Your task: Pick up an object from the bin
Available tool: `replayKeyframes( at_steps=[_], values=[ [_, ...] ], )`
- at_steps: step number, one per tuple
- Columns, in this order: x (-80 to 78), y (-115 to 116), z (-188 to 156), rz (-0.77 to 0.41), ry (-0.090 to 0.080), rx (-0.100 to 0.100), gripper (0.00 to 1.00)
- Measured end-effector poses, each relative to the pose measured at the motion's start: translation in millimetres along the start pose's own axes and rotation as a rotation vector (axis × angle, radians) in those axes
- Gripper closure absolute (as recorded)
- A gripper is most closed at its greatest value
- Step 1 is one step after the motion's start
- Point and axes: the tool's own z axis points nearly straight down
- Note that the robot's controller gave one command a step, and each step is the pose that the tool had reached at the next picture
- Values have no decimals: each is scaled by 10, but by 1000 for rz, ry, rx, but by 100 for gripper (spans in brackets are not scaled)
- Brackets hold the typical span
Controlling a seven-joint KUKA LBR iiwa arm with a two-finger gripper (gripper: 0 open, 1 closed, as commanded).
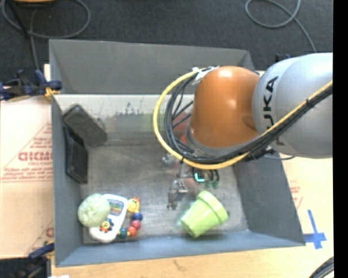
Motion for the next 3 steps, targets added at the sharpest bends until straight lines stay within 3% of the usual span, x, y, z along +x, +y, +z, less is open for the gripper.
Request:
replayKeyframes(
  at_steps=[2, 3],
  values=[
    [-17, 2, -20, 1, -7, 0, 0],
    [-44, 151, 589, -27, -9, -1, 0]
  ],
)
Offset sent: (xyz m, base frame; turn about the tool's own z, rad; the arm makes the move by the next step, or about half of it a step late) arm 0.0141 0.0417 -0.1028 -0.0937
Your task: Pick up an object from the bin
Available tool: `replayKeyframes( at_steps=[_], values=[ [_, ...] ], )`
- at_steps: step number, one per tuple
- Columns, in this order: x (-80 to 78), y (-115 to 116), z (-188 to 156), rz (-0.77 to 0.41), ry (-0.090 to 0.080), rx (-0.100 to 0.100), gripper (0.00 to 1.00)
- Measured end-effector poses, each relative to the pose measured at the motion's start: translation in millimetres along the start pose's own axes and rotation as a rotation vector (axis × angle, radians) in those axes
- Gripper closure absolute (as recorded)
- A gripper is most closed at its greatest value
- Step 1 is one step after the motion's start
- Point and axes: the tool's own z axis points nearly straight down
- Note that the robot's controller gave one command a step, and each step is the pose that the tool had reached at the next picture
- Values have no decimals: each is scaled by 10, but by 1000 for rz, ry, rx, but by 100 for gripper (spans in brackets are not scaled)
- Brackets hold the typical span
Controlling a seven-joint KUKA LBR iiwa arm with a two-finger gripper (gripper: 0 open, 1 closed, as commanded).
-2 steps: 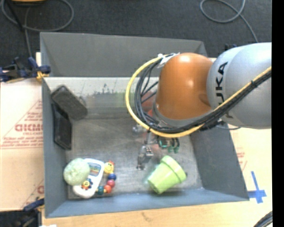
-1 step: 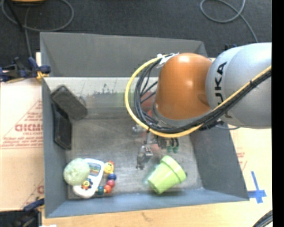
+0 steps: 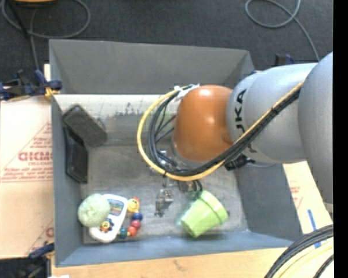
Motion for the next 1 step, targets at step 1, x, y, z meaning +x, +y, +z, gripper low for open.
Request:
replayKeyframes(
  at_steps=[1],
  values=[
    [199, 253, 178, -113, 4, 3, 0]
  ],
)
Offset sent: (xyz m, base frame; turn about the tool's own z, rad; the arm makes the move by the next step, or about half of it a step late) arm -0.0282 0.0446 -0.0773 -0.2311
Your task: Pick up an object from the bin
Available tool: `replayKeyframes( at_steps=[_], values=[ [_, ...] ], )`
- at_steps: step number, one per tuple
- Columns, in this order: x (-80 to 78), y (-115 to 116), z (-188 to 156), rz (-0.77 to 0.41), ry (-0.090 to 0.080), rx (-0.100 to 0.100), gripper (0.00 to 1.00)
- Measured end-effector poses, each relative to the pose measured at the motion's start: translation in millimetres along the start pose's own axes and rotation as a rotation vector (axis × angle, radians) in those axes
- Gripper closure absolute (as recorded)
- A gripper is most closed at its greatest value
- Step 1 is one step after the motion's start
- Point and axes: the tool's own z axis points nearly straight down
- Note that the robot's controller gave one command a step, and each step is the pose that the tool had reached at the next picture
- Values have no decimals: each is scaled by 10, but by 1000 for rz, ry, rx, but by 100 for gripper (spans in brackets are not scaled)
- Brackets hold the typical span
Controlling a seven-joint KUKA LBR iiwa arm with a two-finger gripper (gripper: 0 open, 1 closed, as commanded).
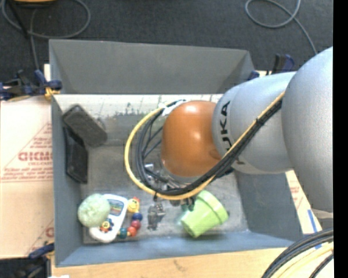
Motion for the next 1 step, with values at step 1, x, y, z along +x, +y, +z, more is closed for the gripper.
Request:
replayKeyframes(
  at_steps=[1],
  values=[
    [28, 203, 575, -117, -5, -2, 100]
  ],
)
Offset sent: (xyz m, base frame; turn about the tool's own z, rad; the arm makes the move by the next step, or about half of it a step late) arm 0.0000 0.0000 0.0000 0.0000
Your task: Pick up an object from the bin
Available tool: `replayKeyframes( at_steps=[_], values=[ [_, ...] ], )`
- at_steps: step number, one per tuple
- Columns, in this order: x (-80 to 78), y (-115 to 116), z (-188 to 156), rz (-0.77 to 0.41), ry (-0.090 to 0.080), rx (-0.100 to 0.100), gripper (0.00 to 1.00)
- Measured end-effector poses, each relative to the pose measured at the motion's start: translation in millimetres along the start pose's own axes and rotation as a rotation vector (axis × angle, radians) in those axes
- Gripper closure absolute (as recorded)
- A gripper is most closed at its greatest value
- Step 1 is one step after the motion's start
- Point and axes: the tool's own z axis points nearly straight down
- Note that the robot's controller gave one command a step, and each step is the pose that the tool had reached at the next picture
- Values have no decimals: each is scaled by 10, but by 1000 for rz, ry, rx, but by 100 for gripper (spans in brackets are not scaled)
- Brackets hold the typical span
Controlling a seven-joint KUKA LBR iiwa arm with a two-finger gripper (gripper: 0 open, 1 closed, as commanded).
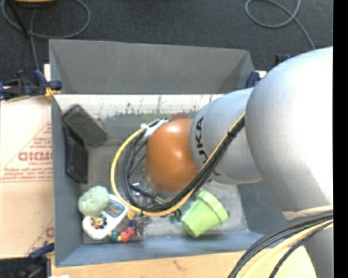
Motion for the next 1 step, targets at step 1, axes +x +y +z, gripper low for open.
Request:
replayKeyframes(
  at_steps=[1],
  values=[
    [0, 0, 0, 1, 0, 0, 100]
  ],
)
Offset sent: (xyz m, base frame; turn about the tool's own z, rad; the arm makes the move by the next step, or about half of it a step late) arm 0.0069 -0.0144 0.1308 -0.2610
